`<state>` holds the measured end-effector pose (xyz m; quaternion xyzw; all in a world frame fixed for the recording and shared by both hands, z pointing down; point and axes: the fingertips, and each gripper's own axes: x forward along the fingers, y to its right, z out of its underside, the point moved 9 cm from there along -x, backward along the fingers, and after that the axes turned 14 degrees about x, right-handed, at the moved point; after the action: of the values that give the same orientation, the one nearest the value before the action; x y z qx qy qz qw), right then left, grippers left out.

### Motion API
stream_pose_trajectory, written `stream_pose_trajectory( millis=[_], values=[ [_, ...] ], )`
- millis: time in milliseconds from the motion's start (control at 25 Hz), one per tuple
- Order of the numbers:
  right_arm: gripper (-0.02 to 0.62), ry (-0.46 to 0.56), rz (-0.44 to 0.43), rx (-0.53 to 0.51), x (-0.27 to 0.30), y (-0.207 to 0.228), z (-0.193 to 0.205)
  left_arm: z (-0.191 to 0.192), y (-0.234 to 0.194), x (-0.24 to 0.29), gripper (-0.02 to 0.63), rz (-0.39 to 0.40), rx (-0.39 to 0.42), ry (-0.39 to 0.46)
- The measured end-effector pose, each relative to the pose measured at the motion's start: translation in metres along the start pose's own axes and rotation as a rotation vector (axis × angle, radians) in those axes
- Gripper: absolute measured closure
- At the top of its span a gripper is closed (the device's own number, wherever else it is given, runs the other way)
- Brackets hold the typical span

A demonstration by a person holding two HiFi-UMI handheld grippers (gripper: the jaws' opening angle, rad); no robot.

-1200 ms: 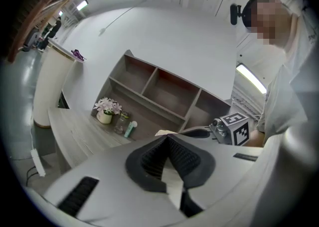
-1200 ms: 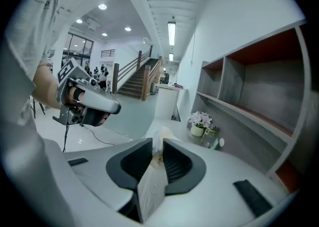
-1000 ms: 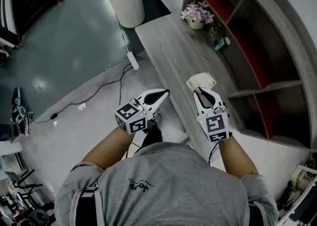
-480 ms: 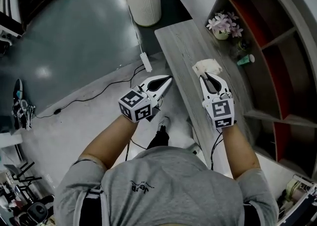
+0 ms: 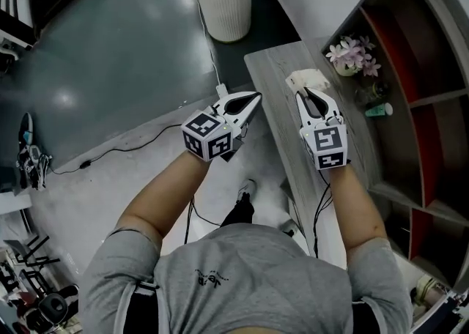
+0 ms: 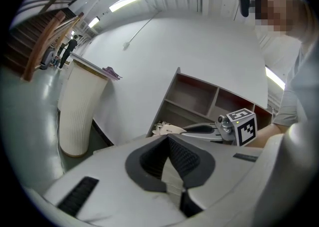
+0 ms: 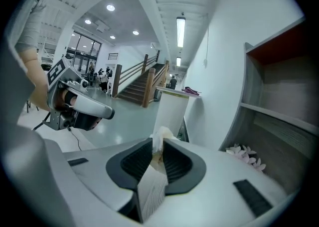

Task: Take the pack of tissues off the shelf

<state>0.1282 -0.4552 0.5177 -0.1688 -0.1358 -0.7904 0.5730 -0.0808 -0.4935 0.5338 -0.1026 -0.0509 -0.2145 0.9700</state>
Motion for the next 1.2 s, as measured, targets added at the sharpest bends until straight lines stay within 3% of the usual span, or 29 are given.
stream_pose_trajectory(
  millis=[360, 800, 1000, 1200],
  values=[
    [0.508, 0.053, 0.022, -0.041, 0.061, 0.023, -0.052, -0.031, -0.071, 0.030, 0.594, -0.031, 0.037, 0.039],
    [0.508, 0.175, 0.034, -0.107, 0.084, 0.036, -0.118, -0.081, -0.112, 0.054, 0.594, -0.042, 0.116, 0.105],
    [0.508, 0.182, 0.038, -0.125, 0.101, 0.042, -0.118, -0.071, -0.125, 0.067, 0.593, -0.045, 0.128, 0.096],
    [0.508, 0.129, 0.042, -0.122, 0.132, 0.051, -0.083, -0.030, -0.133, 0.084, 0.594, -0.041, 0.096, 0.049]
  ],
)
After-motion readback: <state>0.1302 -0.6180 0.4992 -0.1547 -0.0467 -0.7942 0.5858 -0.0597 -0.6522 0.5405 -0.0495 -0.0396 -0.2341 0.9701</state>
